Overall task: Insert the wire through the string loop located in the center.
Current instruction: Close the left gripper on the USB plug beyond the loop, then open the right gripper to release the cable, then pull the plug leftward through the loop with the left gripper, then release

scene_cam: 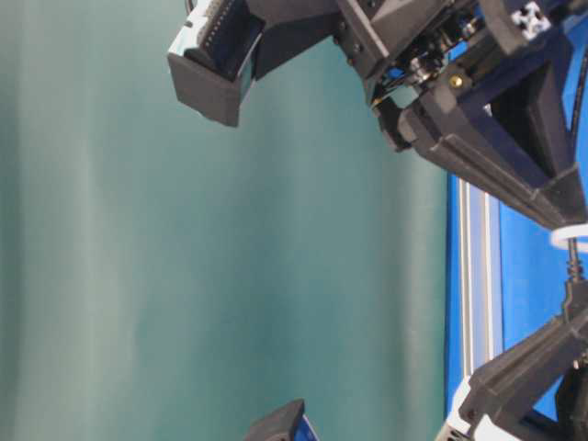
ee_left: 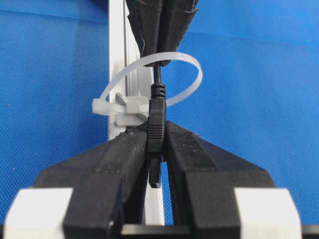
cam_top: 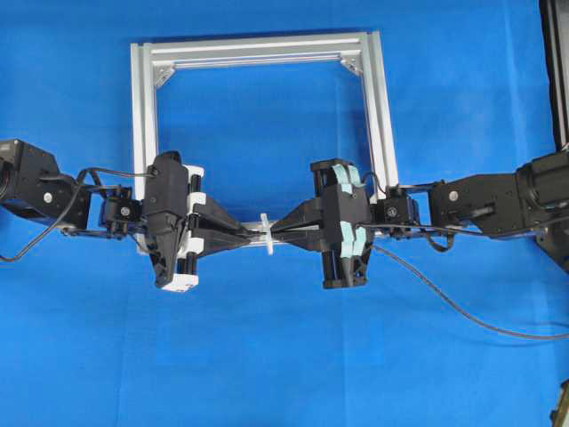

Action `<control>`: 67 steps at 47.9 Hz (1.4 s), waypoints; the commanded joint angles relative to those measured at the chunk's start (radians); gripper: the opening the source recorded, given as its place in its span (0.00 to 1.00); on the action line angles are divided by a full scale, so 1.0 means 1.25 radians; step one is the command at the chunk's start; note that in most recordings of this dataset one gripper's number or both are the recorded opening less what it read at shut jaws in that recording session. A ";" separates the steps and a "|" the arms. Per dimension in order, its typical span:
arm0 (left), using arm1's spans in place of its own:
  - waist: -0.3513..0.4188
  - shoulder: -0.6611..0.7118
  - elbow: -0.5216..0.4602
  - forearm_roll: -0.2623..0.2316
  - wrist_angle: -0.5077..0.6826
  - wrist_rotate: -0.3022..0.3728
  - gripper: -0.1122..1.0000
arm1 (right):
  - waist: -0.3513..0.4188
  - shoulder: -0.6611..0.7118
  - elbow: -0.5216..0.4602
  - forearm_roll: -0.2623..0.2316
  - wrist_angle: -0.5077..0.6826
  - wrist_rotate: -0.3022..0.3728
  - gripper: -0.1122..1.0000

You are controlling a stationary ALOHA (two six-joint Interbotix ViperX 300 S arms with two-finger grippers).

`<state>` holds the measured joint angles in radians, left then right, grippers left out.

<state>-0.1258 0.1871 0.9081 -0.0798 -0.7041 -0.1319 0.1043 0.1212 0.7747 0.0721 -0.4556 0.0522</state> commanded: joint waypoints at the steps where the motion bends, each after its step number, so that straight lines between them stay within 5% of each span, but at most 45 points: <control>1: 0.004 -0.015 -0.004 -0.001 -0.002 0.001 0.16 | 0.004 -0.011 -0.012 -0.002 -0.002 0.001 0.08; 18: 0.004 -0.015 -0.004 -0.002 -0.002 0.001 0.16 | 0.004 -0.011 -0.012 -0.004 0.026 0.002 0.14; 24: 0.004 -0.015 -0.004 -0.001 -0.002 0.001 0.16 | 0.005 -0.011 -0.012 -0.004 0.027 0.004 0.37; 30: 0.004 -0.015 -0.004 -0.001 -0.002 0.001 0.16 | 0.004 -0.011 -0.011 -0.004 0.029 0.002 0.75; 35: 0.004 -0.015 -0.004 -0.002 -0.002 0.001 0.16 | 0.004 -0.011 -0.012 -0.004 0.036 0.002 0.95; 54: 0.004 -0.031 0.010 -0.001 -0.002 0.002 0.16 | 0.004 -0.012 -0.010 -0.005 0.039 0.001 0.95; 67: -0.006 -0.140 0.121 -0.001 -0.002 -0.001 0.16 | 0.004 -0.017 -0.005 -0.005 0.038 0.001 0.95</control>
<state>-0.1258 0.0782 1.0262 -0.0813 -0.7026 -0.1319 0.1089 0.1227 0.7747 0.0675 -0.4034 0.0552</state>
